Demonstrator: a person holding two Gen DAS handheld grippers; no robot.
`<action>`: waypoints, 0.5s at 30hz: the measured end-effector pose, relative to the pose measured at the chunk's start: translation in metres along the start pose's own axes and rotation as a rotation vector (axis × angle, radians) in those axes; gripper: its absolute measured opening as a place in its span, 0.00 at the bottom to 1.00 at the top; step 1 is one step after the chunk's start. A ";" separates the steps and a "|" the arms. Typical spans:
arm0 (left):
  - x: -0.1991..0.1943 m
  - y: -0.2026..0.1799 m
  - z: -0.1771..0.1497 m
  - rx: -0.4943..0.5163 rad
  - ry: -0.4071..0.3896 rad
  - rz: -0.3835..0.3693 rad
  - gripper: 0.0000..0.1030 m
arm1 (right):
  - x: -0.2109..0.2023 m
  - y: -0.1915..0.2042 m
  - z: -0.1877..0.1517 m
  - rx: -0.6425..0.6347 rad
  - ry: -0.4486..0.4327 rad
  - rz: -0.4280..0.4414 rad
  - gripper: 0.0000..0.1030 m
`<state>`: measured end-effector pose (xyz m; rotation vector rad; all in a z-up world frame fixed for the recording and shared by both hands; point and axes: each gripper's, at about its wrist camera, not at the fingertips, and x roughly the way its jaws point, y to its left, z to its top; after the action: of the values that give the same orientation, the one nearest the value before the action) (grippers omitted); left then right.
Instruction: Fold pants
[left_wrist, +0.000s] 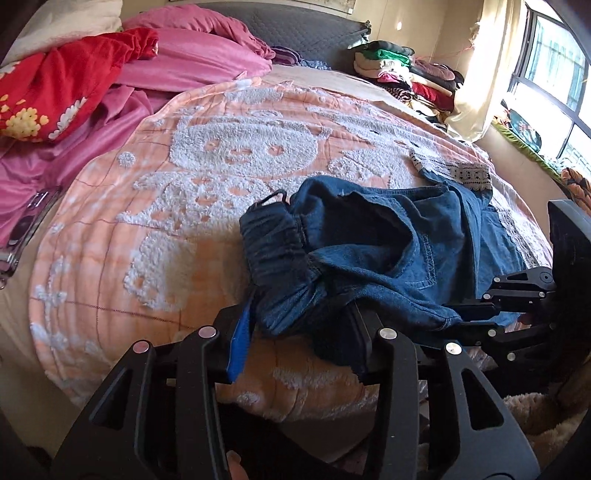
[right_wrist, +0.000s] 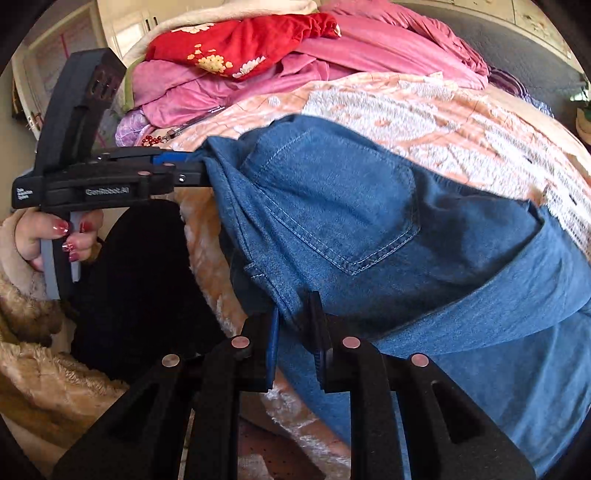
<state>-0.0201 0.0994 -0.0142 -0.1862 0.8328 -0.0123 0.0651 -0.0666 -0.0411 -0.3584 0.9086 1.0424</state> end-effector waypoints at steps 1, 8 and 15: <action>-0.002 0.002 -0.002 -0.009 0.010 -0.012 0.37 | 0.003 0.001 -0.002 -0.002 0.005 -0.008 0.16; -0.041 0.008 -0.006 -0.069 -0.009 -0.046 0.40 | 0.004 0.003 -0.005 -0.009 -0.005 -0.005 0.17; -0.043 -0.020 0.019 -0.057 -0.049 -0.167 0.40 | 0.003 0.002 -0.009 0.037 -0.017 0.016 0.22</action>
<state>-0.0342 0.0862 0.0332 -0.3080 0.7673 -0.1400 0.0591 -0.0699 -0.0484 -0.3115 0.9156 1.0411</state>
